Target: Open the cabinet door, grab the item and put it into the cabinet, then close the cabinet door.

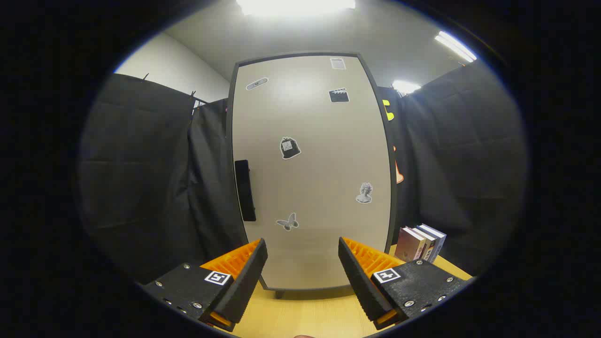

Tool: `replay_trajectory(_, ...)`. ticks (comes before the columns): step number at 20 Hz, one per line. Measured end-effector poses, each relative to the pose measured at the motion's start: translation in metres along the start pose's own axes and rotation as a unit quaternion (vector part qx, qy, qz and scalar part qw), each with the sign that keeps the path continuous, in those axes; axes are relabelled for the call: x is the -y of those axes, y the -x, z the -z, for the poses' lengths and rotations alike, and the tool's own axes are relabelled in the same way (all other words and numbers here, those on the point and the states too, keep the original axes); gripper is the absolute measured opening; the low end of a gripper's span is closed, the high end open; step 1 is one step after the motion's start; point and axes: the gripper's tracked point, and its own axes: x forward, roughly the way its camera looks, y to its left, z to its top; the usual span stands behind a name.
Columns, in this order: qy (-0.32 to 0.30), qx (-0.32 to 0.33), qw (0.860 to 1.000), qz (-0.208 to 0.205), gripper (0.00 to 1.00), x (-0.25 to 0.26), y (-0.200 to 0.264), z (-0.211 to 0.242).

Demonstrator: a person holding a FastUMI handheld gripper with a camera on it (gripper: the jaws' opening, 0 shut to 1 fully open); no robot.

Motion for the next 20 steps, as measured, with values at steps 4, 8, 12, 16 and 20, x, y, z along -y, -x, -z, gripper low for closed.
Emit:
replay_trajectory(4,0.003,-0.001,1.0,0.0,0.94,0.001,-0.002,0.001)
replay_trajectory(8,-0.002,-0.005,1.0,0.003,0.95,0.004,-0.004,0.004)
replay_trajectory(12,-0.003,-0.008,1.0,0.004,0.94,0.005,-0.008,0.005)
replay_trajectory(16,0.0,-0.008,1.0,0.0,0.94,0.002,-0.01,0.005)
replay_trajectory(20,0.004,-0.008,1.0,0.0,0.94,0.0,-0.015,0.004)
